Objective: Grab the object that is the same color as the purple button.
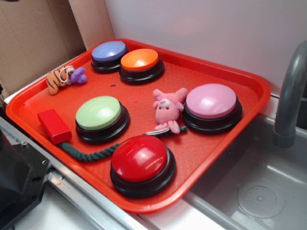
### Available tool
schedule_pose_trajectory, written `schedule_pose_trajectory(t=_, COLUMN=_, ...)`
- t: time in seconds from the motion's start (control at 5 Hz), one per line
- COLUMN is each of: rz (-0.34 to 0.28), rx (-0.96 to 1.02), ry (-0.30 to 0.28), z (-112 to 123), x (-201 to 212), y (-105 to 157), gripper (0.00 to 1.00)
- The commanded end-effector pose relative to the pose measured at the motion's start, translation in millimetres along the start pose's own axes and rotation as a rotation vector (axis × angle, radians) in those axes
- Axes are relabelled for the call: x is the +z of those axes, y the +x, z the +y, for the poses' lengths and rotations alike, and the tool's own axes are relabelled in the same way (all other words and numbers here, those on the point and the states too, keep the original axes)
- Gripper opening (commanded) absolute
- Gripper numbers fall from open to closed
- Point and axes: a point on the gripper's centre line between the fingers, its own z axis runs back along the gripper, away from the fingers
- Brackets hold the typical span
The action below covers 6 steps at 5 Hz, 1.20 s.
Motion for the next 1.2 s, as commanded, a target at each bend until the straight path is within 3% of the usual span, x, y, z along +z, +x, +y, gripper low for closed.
schedule_pose_trajectory(t=0.0, rz=0.000, rx=0.000, ry=0.000, z=0.0, x=0.0, y=0.0, gripper=1.00)
schedule_pose_trajectory(t=0.2, rz=-0.039, rx=0.159, ry=0.032, z=9.9, x=-19.9, y=17.3, gripper=1.00)
schedule_pose_trajectory(t=0.4, rz=-0.125, rx=0.308, ry=0.095, z=27.6, x=-42.3, y=31.6, gripper=1.00)
schedule_pose_trajectory(t=0.6, rz=-0.155, rx=0.494, ry=0.191, z=52.3, x=-69.2, y=42.7, gripper=1.00)
schedule_pose_trajectory(t=0.8, rz=-0.222, rx=0.733, ry=0.253, z=81.0, x=-92.8, y=52.6, gripper=1.00)
schedule_pose_trajectory(t=1.0, rz=-0.320, rx=0.850, ry=0.325, z=103.9, x=-105.3, y=63.3, gripper=1.00)
